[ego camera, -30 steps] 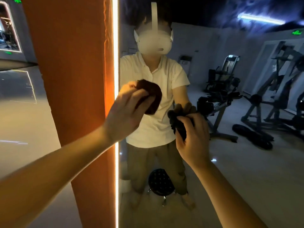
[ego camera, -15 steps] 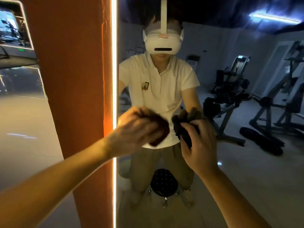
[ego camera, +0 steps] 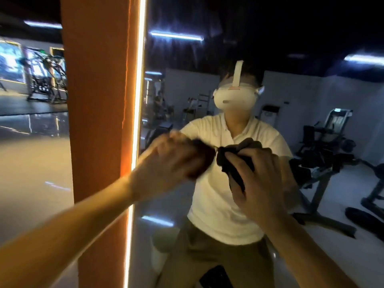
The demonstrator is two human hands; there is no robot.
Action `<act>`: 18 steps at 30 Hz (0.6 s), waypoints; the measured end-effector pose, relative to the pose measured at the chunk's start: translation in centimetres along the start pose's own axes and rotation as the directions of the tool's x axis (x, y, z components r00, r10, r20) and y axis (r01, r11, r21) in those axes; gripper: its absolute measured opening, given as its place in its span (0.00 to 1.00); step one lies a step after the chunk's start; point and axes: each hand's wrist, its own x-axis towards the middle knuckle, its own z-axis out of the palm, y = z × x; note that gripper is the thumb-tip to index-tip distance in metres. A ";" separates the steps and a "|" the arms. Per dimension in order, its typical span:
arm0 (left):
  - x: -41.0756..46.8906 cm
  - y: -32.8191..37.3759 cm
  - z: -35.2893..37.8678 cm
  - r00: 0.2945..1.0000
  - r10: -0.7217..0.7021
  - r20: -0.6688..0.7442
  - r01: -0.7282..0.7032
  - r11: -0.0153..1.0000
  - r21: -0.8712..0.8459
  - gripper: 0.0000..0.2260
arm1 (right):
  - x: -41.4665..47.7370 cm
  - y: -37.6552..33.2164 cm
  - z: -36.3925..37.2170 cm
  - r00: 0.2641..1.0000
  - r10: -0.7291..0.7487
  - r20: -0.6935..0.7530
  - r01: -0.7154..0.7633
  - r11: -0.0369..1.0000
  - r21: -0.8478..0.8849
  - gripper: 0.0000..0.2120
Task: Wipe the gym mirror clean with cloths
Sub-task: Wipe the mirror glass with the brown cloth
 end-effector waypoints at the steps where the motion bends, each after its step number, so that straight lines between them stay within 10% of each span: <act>1: 1.6 -1.8 -0.2 0.972 -0.221 -0.084 0.223 0.975 0.016 0.16 | 0.4 0.4 0.3 1.000 0.001 -0.008 -0.001 1.000 0.013 0.19; 5: 3.3 -0.1 -0.4 0.738 -0.639 -0.215 0.632 0.767 -0.113 0.21 | 0.4 0.6 1.8 0.995 0.027 -0.093 -0.027 1.000 0.004 0.19; 10: -5.5 10.6 0.2 0.942 -0.327 -0.070 0.309 0.931 -0.192 0.21 | -0.7 0.0 3.1 0.977 0.013 -0.214 -0.031 0.996 -0.082 0.19; 15: -6.4 9.0 -0.5 0.997 0.024 -0.073 -0.026 0.999 -0.031 0.18 | -2.9 -1.2 3.7 0.969 -0.013 -0.247 -0.022 0.990 -0.141 0.22; 18: -2.2 3.9 -0.2 0.884 -0.385 -0.265 0.402 0.916 0.008 0.19 | -3.9 -1.0 3.8 0.966 -0.026 -0.257 -0.009 0.991 -0.136 0.22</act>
